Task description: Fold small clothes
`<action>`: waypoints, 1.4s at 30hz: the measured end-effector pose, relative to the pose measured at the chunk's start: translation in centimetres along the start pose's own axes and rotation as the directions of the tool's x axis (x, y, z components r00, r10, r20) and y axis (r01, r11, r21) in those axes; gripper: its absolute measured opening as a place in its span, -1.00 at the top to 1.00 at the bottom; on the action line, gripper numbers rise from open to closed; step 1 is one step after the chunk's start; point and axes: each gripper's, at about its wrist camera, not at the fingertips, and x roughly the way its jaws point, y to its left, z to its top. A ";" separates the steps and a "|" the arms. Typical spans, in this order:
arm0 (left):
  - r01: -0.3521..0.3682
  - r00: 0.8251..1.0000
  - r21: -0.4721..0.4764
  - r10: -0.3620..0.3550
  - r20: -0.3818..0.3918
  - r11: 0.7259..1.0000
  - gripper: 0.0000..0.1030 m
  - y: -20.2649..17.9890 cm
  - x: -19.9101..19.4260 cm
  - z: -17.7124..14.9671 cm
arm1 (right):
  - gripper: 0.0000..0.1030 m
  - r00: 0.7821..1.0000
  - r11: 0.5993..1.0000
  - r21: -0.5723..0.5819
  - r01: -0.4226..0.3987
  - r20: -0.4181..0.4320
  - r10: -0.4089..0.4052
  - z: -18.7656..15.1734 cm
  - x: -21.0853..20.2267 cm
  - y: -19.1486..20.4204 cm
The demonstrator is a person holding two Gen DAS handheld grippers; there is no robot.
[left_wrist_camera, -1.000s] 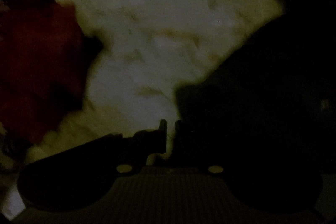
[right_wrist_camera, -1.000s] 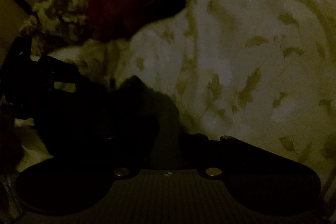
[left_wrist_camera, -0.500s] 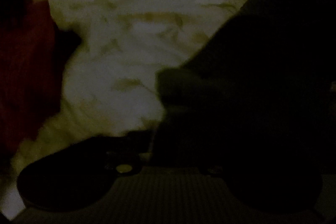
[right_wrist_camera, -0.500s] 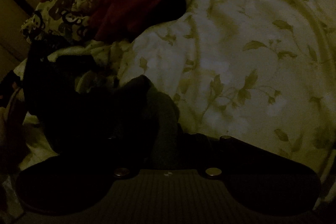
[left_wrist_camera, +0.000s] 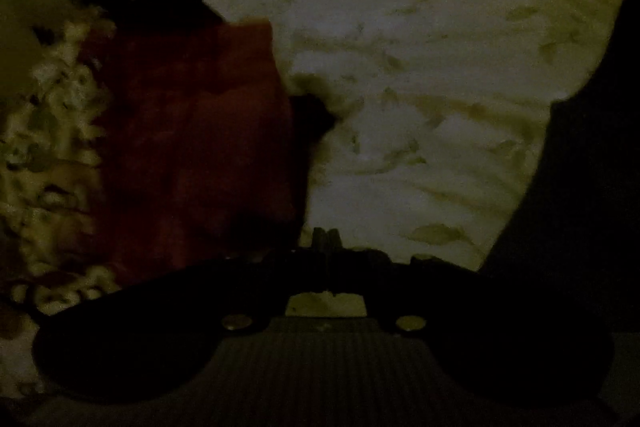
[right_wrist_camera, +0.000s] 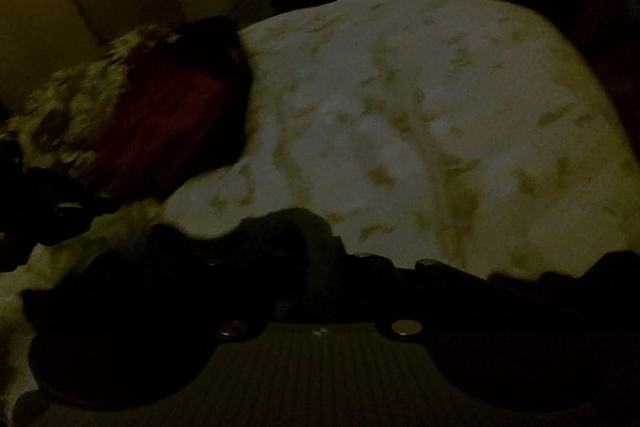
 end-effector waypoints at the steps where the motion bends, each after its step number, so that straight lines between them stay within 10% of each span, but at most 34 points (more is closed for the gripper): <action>1: 0.030 0.999 -0.009 -0.031 -0.027 0.999 0.94 -0.5 1.0 0.2 | 0.71 1.000 1.000 -0.010 0.026 -0.008 -0.026 -0.2 0.9 0.0; 3: 0.050 0.998 -0.037 -0.052 -0.047 0.998 0.78 -1.5 2.0 0.1 | 0.69 0.998 0.998 -0.038 0.049 -0.049 -0.050 -1.2 3.9 0.3; 6: 0.108 0.993 -0.049 -0.110 -0.051 0.993 -0.72 -2.2 2.0 -1.3 | 0.30 0.994 0.995 -0.019 0.095 -0.060 -0.096 -3.1 7.4 0.0; 7: 0.102 0.993 -0.053 -0.104 -0.049 0.993 -0.87 -2.1 1.7 -1.8 | 0.11 0.991 0.993 0.003 0.119 -0.064 -0.119 -3.6 8.3 -0.3; 17: 0.151 0.987 -0.139 -0.142 0.070 0.979 -0.98 2.1 -7.9 -7.0 | -0.69 0.980 0.984 0.165 -0.062 0.197 0.029 -6.0 -2.6 -0.4; 29: -0.095 0.995 -0.095 0.093 -0.028 0.991 -0.99 1.8 -14.0 -18.9 | -0.90 0.933 0.920 -0.175 -0.351 0.018 0.360 -14.4 -6.4 15.2; 36: -0.019 0.999 -0.178 0.014 -0.030 0.984 -0.98 0.4 -10.0 -19.4 | -0.89 0.914 0.904 -0.160 -0.396 0.024 0.405 -17.2 -6.4 18.2; 38: 0.007 1.000 -0.213 -0.010 -0.012 0.977 -0.61 0.0 -9.3 -19.5 | -0.89 0.923 0.916 -0.140 -0.376 0.029 0.384 -18.4 -7.3 17.7; 40: 0.075 0.996 -0.260 -0.085 -0.030 0.963 0.41 0.0 -8.5 -19.4 | -0.90 0.933 0.928 -0.137 -0.348 0.042 0.356 -19.8 -8.3 17.2; 42: 0.056 0.997 -0.271 -0.068 -0.037 0.961 0.55 -0.1 -8.5 -19.4 | -0.90 0.947 0.940 -0.144 -0.309 0.048 0.318 -20.9 -8.8 16.9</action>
